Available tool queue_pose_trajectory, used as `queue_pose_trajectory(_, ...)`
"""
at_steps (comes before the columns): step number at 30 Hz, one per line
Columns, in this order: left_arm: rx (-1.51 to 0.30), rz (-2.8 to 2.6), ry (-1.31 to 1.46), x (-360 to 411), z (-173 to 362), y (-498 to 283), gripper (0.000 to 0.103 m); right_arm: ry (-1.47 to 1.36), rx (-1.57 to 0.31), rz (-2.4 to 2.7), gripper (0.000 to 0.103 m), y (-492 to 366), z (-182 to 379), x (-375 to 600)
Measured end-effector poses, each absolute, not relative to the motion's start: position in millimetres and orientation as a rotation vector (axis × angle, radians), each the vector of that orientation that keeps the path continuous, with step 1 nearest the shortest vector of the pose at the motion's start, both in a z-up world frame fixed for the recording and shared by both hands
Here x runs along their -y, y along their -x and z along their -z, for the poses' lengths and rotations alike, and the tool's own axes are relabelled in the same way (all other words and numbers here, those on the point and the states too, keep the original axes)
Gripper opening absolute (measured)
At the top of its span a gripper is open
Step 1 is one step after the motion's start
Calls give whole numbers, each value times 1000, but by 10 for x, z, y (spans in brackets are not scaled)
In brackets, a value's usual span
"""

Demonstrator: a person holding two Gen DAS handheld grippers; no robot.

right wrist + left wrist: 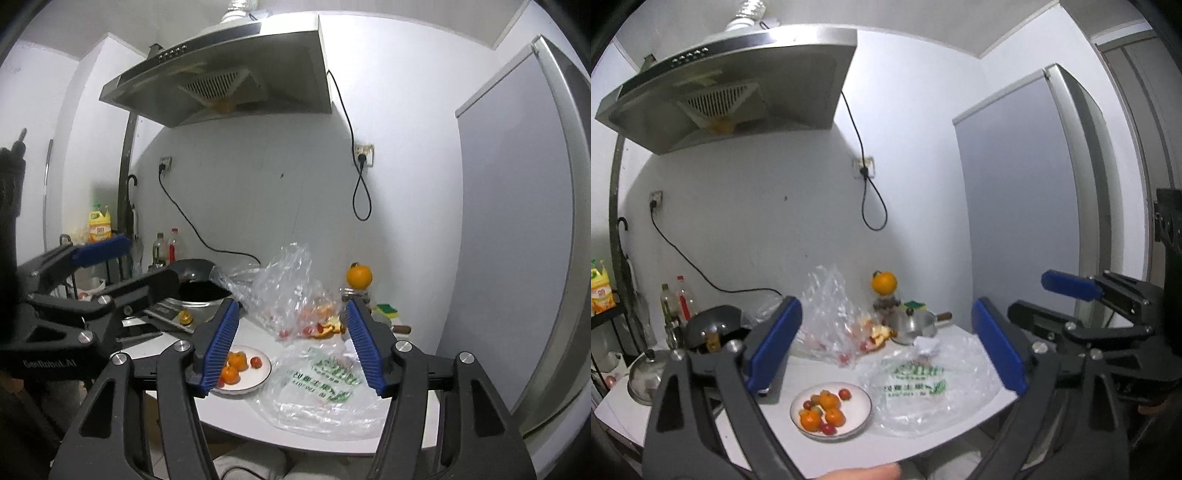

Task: Organize fruits

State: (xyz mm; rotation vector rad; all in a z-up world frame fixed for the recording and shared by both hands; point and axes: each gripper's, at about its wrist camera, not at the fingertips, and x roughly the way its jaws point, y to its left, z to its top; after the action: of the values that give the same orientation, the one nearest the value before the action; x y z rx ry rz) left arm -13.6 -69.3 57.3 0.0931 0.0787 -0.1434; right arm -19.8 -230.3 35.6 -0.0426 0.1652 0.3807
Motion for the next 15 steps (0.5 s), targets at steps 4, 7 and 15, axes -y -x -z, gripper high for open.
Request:
queue_pose_trajectory(4,-48,113,-85,637,-624,212,96,45,-152,-375,64,197,-420,2337)
queue_pose_trajectory(7,-36,96,-70,578,-636,231,96,42,-140,-371,64,198,-449,2364)
queue_pose_trajectory(15,-38,80,-52,506,-617,194,97,37,-138,-362,64,193,-452,2383)
